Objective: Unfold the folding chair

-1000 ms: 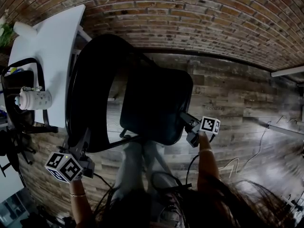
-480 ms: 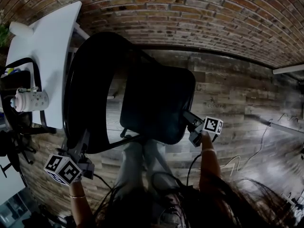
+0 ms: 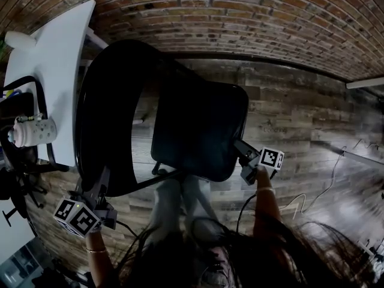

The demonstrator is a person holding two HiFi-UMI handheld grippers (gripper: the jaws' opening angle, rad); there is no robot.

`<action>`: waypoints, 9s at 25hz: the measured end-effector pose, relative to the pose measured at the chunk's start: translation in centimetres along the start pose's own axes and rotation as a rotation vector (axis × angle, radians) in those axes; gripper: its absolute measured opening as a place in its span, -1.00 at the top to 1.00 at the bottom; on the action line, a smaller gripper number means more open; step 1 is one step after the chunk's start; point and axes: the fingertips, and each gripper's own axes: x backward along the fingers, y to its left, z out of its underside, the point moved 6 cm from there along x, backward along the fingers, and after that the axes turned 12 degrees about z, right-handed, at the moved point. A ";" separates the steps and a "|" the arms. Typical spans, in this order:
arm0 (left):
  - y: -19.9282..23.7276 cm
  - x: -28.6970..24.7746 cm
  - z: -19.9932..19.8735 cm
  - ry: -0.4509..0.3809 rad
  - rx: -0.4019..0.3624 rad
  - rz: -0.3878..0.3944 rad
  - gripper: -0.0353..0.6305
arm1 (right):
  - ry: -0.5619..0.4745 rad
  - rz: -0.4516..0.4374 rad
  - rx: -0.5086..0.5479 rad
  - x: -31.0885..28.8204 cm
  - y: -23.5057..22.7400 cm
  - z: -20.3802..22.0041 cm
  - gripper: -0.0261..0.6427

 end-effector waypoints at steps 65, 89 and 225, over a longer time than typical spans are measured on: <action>2.6 -2.4 3.4 0.049 0.071 0.051 0.71 | -0.129 0.002 -0.093 0.2 -8.8 -0.2 0.20; 2.9 -3.4 4.8 0.106 0.100 0.062 0.70 | -0.188 0.057 -0.147 0.5 -11.7 0.2 0.19; -31.1 34.8 25.2 -0.032 0.009 0.360 0.90 | -0.507 0.217 0.780 44.6 27.0 41.8 0.92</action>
